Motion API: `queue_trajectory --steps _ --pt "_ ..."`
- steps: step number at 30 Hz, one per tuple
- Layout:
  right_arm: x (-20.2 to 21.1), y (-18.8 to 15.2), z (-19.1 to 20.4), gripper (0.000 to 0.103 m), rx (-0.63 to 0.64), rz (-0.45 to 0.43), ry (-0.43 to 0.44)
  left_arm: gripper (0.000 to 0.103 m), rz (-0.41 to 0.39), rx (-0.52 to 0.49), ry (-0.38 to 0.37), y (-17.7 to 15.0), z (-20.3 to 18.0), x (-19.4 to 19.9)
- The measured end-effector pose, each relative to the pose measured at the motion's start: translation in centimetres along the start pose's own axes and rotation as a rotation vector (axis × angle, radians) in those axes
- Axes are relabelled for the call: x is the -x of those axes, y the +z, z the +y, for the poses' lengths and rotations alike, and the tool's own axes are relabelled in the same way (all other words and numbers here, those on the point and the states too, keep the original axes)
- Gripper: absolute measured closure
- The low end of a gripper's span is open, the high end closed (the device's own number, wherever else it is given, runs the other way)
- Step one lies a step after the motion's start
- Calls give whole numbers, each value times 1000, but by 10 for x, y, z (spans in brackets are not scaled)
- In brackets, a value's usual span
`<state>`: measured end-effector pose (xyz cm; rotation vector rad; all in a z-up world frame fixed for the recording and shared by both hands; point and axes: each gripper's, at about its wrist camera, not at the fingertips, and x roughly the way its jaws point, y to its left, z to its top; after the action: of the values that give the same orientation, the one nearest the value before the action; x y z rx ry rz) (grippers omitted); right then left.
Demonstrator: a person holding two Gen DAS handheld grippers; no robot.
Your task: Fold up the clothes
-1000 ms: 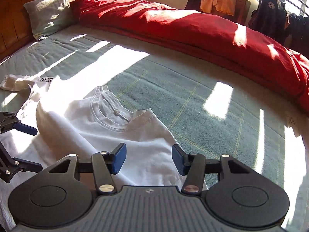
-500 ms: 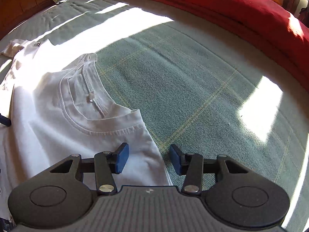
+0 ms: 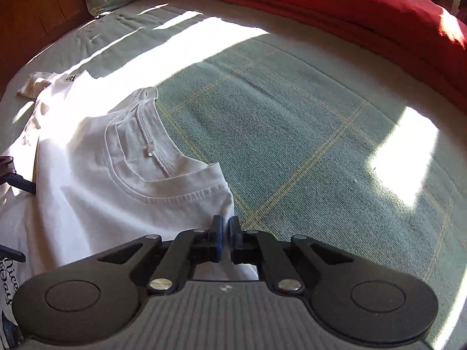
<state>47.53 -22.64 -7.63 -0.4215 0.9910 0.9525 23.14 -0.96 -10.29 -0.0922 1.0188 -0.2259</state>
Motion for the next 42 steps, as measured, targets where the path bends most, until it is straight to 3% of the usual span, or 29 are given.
queue_trajectory --steps 10,18,20,25,33,39,42 --pt "31 23 3 100 -12 -117 -169 1 -17 81 -10 8 9 19" --pt "-12 24 -2 99 -50 -35 -224 1 2 62 4 5 10 15" --pt "-16 23 1 93 -52 -22 -223 1 2 53 1 3 11 16" --pt "5 37 15 85 -4 -55 -218 1 -18 51 2 5 17 23" --pt "30 56 54 71 -25 -121 -114 1 -65 4 -20 12 35 51" --pt "33 30 101 57 -131 -82 27 1 -85 -132 -18 30 52 78" --pt "31 10 125 47 -186 -78 97 1 -94 -145 -54 39 59 76"
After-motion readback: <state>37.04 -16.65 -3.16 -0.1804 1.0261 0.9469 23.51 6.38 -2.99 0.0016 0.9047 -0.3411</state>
